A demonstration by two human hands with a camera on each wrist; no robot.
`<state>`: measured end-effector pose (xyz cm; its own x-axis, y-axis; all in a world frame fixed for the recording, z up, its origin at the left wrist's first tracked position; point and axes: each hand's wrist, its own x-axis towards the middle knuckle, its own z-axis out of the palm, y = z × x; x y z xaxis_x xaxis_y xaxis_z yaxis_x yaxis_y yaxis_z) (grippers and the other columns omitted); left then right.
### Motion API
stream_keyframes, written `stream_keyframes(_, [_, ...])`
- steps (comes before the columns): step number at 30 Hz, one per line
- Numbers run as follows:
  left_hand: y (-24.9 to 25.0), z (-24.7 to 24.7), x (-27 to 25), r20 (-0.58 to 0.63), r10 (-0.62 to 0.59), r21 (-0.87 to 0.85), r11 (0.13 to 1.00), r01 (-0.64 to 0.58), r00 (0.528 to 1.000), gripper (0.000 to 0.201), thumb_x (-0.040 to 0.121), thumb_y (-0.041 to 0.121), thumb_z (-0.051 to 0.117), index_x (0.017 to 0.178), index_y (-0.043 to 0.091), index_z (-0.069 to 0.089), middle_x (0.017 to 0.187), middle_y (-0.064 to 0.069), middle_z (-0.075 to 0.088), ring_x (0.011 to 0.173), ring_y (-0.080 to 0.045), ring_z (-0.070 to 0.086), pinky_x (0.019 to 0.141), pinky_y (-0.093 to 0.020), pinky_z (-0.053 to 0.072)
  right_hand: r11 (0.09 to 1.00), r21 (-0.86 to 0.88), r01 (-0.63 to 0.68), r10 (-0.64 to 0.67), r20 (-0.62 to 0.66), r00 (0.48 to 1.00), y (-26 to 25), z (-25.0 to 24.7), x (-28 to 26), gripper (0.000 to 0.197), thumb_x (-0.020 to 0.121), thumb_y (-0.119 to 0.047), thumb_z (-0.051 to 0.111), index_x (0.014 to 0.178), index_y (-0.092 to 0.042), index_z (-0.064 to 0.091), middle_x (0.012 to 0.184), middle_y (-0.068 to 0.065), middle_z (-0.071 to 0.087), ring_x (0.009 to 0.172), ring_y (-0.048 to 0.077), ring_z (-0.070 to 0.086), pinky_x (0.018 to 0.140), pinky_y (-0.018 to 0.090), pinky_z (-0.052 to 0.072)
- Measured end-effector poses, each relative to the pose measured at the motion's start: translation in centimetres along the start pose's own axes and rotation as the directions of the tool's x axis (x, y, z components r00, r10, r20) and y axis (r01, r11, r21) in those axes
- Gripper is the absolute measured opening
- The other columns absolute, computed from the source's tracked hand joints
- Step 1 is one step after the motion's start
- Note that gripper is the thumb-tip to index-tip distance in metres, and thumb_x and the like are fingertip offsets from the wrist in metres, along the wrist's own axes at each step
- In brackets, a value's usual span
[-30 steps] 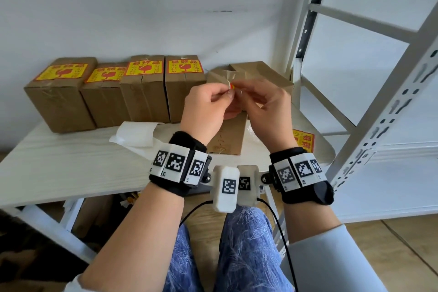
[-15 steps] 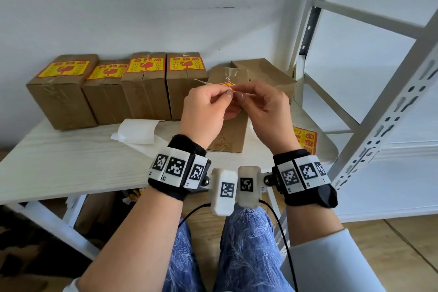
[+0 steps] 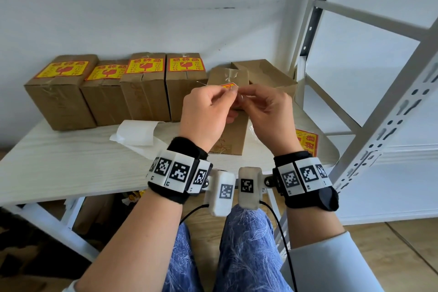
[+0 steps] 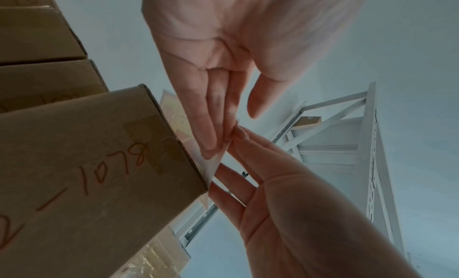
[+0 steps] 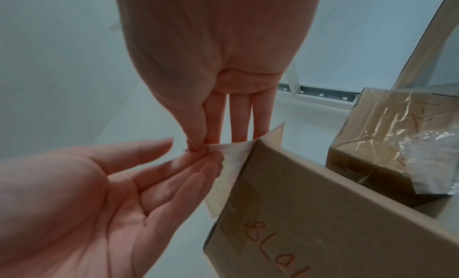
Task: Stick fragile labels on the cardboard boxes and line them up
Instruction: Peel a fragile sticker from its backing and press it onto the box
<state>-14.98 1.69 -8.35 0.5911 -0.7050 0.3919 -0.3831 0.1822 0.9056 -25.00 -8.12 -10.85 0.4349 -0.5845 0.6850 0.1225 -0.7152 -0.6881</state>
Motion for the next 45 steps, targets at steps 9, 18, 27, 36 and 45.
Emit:
stream_keyframes(9, [0.0,-0.4,0.0,-0.016,0.043,0.109,0.993,-0.041,0.999,0.020,0.097,0.010,0.056,0.099,0.005,0.076,0.085,-0.010,0.075,0.066,-0.019,0.074,0.064,-0.038,0.063,0.999,-0.035,0.012,-0.012,0.014,1.000,0.2,0.2,-0.1,0.016,0.092,-0.011,0.066,0.103,-0.012,0.077,0.090,-0.002,0.077,0.085,0.009,0.074,0.076,0.042,0.061])
stream_keyframes(18, [-0.4,-0.4,-0.2,-0.025,0.085,0.164,0.983,-0.080,0.996,0.020,0.096,0.011,0.056,0.094,0.006,0.075,0.081,-0.007,0.074,0.062,-0.017,0.073,0.063,-0.040,0.063,0.998,-0.052,0.024,-0.024,0.015,1.000,0.0,0.1,-0.2,0.016,0.092,-0.011,0.066,0.104,-0.013,0.077,0.091,-0.003,0.077,0.086,0.007,0.073,0.077,0.037,0.061])
stream_keyframes(27, [-0.3,-0.8,-0.4,-0.026,0.102,0.184,0.978,-0.096,0.994,0.020,0.095,0.013,0.058,0.092,0.007,0.077,0.079,-0.004,0.075,0.061,-0.015,0.072,0.061,-0.040,0.062,0.997,-0.059,0.050,-0.049,0.012,0.999,0.1,0.3,-0.3,0.016,0.092,-0.011,0.066,0.103,-0.011,0.078,0.091,-0.002,0.077,0.086,0.008,0.073,0.077,0.039,0.061])
stream_keyframes(36, [-0.6,-0.8,-0.4,-0.045,0.133,0.211,0.970,-0.120,0.990,0.020,0.094,0.016,0.059,0.088,0.012,0.077,0.075,-0.002,0.074,0.060,-0.015,0.071,0.061,-0.043,0.061,0.993,-0.086,0.078,-0.076,0.029,0.997,0.0,0.3,-0.3,0.016,0.092,-0.013,0.066,0.102,-0.013,0.079,0.090,-0.003,0.077,0.086,0.008,0.073,0.076,0.040,0.060])
stream_keyframes(45, [-1.1,-1.1,-0.2,-0.055,0.157,0.282,0.950,-0.136,0.986,0.028,0.087,0.029,0.054,0.080,0.016,0.078,0.069,0.000,0.073,0.064,-0.021,0.070,0.063,-0.045,0.060,0.986,-0.128,0.103,-0.101,0.019,0.995,-0.1,0.5,-0.4,0.016,0.091,-0.015,0.068,0.101,-0.018,0.079,0.093,-0.007,0.078,0.087,0.006,0.073,0.075,0.041,0.059])
